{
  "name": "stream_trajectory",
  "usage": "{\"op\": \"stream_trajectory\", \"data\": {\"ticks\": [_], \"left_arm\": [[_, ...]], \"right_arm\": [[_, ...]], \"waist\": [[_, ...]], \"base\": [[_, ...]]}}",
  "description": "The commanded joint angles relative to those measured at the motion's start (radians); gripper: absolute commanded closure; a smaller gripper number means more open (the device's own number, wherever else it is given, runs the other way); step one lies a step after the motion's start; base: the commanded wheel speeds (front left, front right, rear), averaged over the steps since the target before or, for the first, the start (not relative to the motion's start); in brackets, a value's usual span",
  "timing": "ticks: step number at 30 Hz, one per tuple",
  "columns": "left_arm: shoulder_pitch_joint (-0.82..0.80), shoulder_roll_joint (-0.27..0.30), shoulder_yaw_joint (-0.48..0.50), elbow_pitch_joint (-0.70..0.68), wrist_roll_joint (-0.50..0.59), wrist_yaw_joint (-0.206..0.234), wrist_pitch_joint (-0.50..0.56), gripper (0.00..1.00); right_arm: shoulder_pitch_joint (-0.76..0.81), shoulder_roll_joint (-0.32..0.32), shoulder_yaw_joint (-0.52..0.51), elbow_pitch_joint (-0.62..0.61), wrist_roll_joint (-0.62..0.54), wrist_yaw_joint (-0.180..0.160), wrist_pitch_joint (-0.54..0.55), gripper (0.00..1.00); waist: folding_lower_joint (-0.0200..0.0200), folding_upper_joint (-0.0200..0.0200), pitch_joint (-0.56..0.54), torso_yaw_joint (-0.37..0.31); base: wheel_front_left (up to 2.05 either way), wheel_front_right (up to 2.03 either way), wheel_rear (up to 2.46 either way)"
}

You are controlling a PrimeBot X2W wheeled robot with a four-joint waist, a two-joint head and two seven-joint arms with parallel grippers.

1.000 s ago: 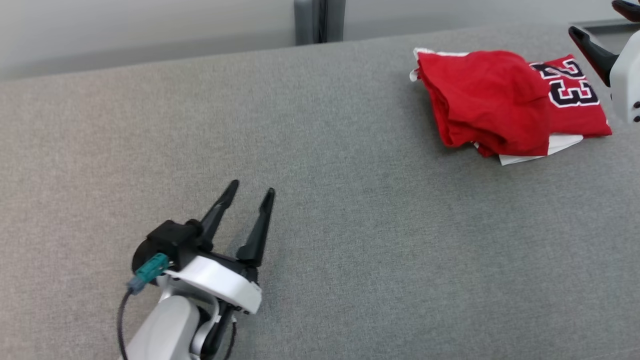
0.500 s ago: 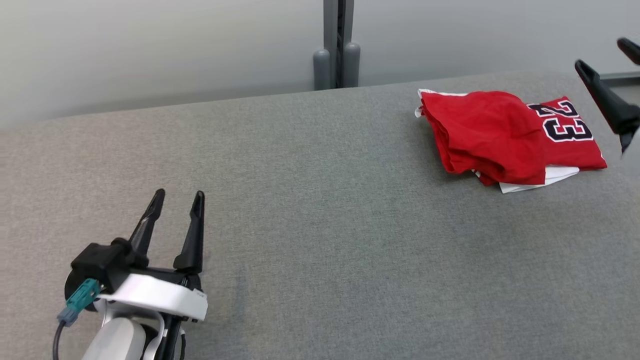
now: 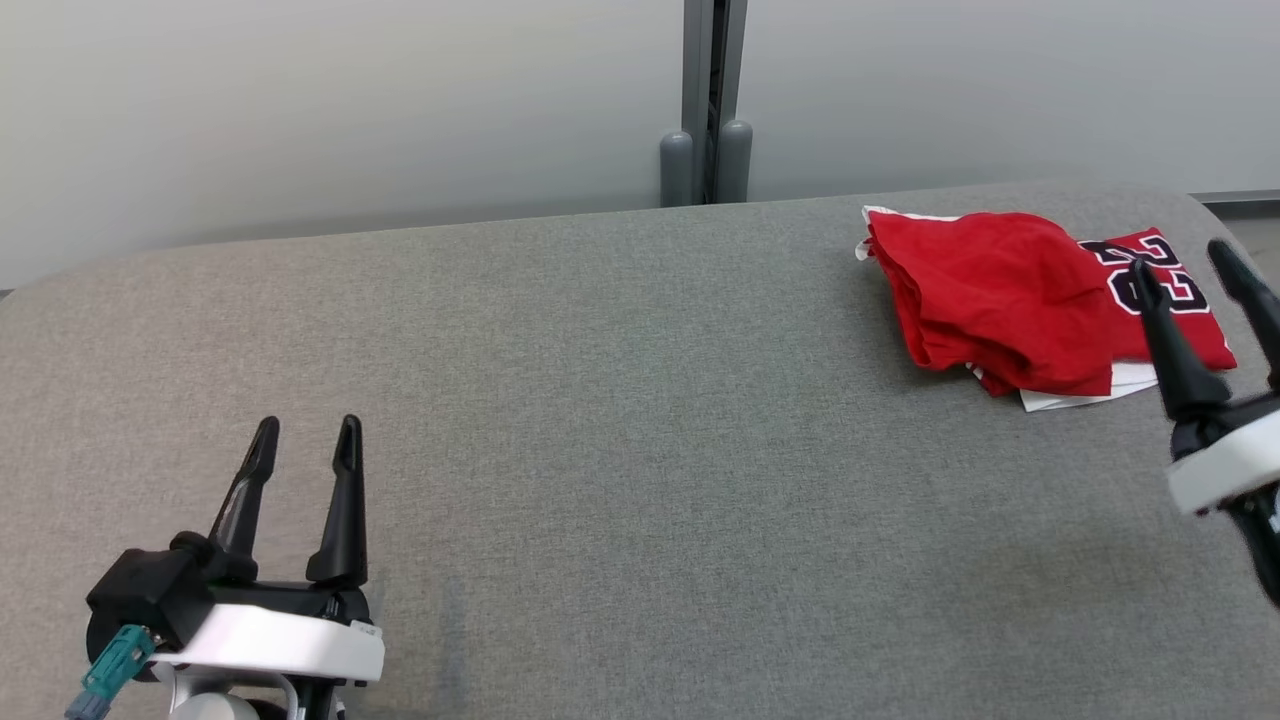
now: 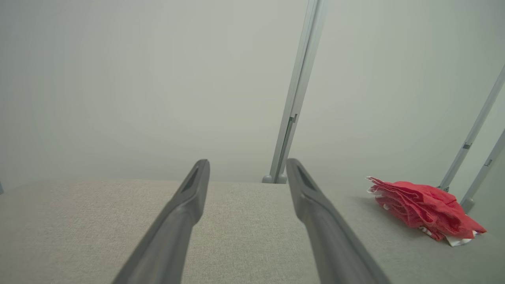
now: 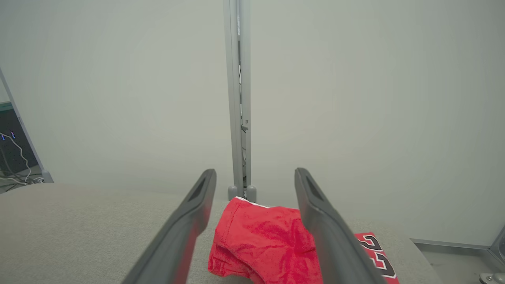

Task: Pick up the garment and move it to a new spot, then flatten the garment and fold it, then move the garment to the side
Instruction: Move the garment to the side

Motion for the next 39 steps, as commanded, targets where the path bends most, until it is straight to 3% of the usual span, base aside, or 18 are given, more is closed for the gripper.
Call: {"op": "stream_trajectory", "data": {"ticks": [1,4,14,26,39], "left_arm": [[0.02,-0.011,0.023,-0.019,0.022,-0.006,-0.003,0.0],[0.035,-0.045,0.066,-0.044,0.036,-0.018,-0.003,0.0],[0.075,-0.104,0.128,-0.017,0.109,-0.083,-0.003,0.0],[0.057,-0.145,0.158,0.092,0.181,-0.108,-0.003,0.0],[0.044,-0.157,0.176,0.1,0.211,-0.118,-0.003,0.0]], "right_arm": [[0.092,0.054,-0.077,-0.039,-0.066,0.0,-0.005,0.0],[0.194,0.144,-0.195,-0.112,-0.19,0.0,-0.005,0.0],[0.379,0.328,-0.343,-0.231,-0.393,0.0,-0.005,0.0],[0.429,0.387,-0.373,-0.307,-0.433,0.0,-0.006,0.0],[0.45,0.411,-0.389,-0.301,-0.402,0.0,-0.006,0.0]], "waist": [[0.0,0.0,-0.002,0.005],[0.0,0.0,-0.003,0.011],[0.0,0.0,-0.012,0.036],[0.0,0.0,-0.005,0.043],[0.0,0.0,-0.005,0.056]], "base": [[0.0,0.0,0.0],[0.0,0.0,0.0],[0.0,0.0,0.0],[0.0,0.0,0.0],[0.0,0.0,0.0]]}}
